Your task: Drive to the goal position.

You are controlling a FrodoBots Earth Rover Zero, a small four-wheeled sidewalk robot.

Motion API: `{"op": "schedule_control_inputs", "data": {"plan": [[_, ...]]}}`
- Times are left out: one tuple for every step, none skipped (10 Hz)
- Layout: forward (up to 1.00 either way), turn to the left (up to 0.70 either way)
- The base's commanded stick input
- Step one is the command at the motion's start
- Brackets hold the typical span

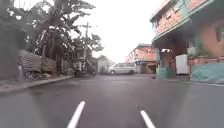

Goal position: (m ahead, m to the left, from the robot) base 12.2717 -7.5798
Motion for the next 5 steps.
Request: {"op": "schedule_control_inputs", "data": {"plan": [[0.70, 0.00], [0.70, 0.00], [0.70, 0.00], [0.70, 0.00], [0.70, 0.00]]}}
